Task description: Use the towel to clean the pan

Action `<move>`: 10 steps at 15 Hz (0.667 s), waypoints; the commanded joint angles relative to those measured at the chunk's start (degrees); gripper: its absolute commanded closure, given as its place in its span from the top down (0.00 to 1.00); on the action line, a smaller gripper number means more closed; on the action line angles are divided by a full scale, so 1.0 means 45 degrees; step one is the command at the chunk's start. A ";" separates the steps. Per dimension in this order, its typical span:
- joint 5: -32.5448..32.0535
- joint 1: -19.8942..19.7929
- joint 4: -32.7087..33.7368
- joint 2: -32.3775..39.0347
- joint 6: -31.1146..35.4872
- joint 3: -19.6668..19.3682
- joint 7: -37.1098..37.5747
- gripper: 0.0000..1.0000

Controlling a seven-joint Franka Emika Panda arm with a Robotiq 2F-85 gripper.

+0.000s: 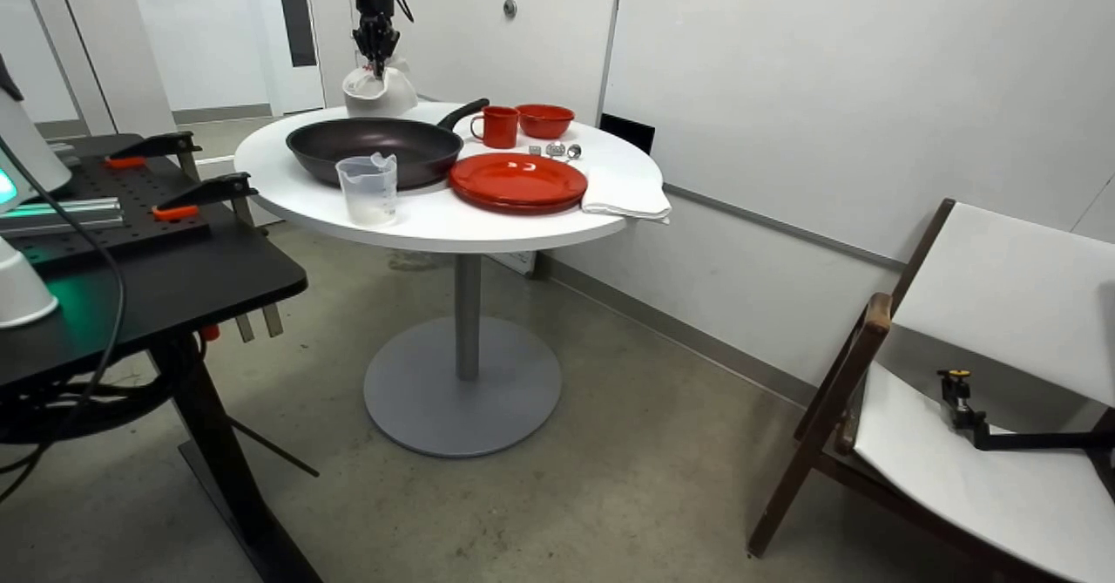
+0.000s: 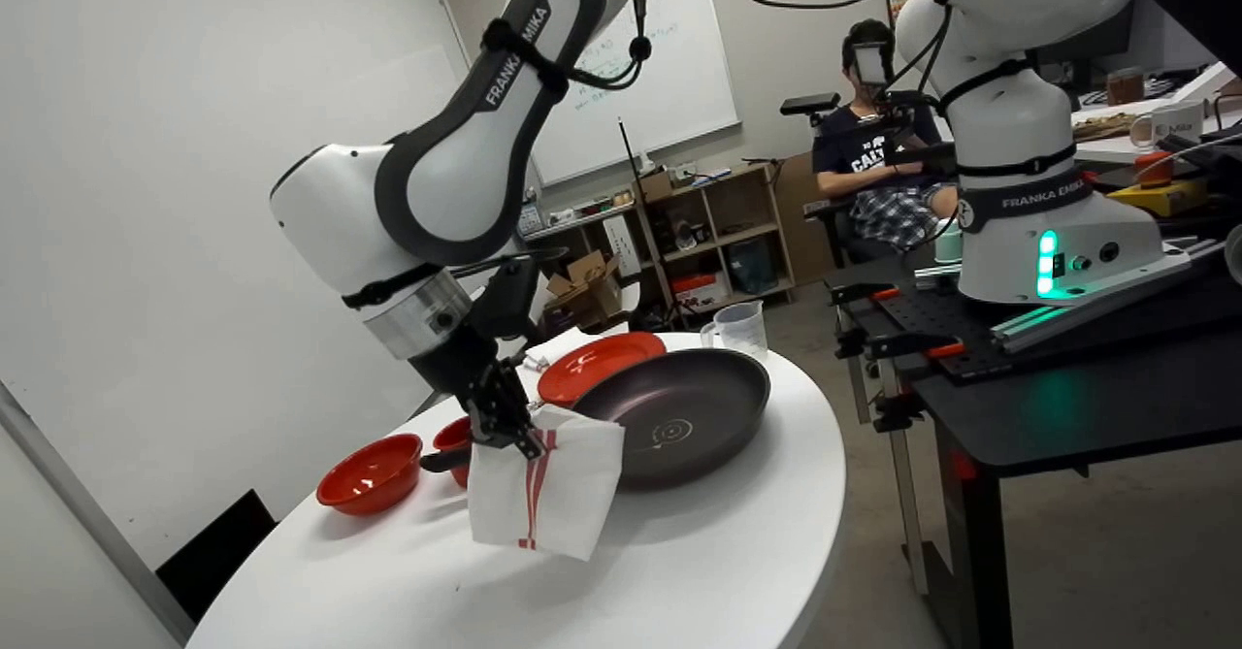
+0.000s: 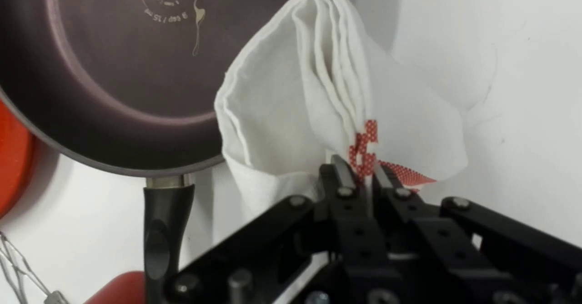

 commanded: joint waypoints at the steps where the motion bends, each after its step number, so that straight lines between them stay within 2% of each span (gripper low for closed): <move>1: -0.0156 0.0654 0.3027 0.1975 -0.1597 -0.0272 -0.0507 0.05; 4: -0.0133 0.0848 0.4685 0.3065 -0.2410 -0.0423 -0.0713 0.05; 10: 0.0424 0.0591 0.6813 0.4640 -0.3390 -0.0475 -0.0932 0.05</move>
